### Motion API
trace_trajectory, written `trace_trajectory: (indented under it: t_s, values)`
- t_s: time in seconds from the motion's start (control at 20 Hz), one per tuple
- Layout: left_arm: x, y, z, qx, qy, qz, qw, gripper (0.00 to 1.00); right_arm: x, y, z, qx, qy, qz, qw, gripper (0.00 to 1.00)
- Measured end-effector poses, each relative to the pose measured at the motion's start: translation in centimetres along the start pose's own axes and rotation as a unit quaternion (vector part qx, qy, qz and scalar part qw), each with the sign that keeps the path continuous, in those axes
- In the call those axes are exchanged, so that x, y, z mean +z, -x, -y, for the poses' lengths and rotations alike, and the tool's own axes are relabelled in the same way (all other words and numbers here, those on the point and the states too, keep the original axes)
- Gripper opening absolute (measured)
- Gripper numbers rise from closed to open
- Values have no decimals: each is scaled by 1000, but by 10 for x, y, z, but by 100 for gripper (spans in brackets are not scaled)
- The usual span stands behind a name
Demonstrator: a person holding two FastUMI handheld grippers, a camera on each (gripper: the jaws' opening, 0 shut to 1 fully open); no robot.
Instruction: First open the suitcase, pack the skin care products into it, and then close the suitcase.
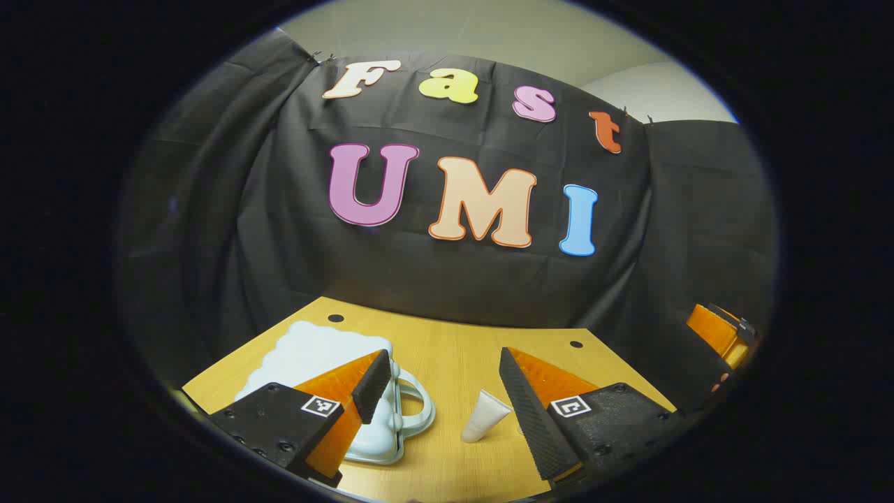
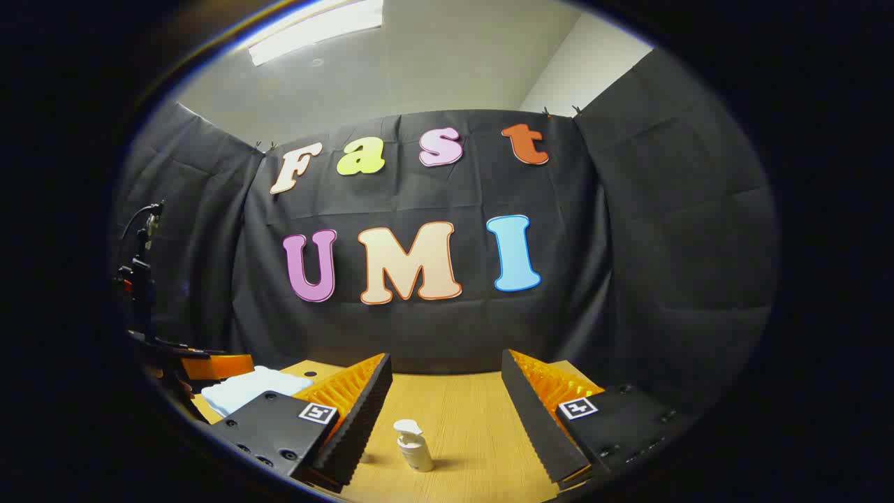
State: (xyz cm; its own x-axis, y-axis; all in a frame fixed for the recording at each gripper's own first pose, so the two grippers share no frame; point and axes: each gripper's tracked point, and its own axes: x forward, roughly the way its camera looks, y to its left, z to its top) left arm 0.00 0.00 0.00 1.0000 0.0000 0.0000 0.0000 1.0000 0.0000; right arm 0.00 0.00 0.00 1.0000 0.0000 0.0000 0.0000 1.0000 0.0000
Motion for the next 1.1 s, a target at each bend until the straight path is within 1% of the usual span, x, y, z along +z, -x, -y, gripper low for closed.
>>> trace_trajectory:
  t_s: [0.25,0.45,0.75,0.95,1.1]
  values:
    - [-12,-11,-14,12,17,-27,999,94,-9,-1,-6,10,3,-11,1000,99]
    - [-23,-25,-24,14,6,-56,998,93,-15,-3,-11,17,13,-17,1000,99]
    - [-38,-52,-22,-8,9,-98,995,94,-25,-4,-11,17,13,-31,999,99]
    - [-56,-79,-16,-27,19,-147,989,94,-27,-2,-7,10,19,-35,999,99]
    - [-75,-99,-19,-25,31,-194,980,94,-32,2,-2,6,25,-42,999,99]
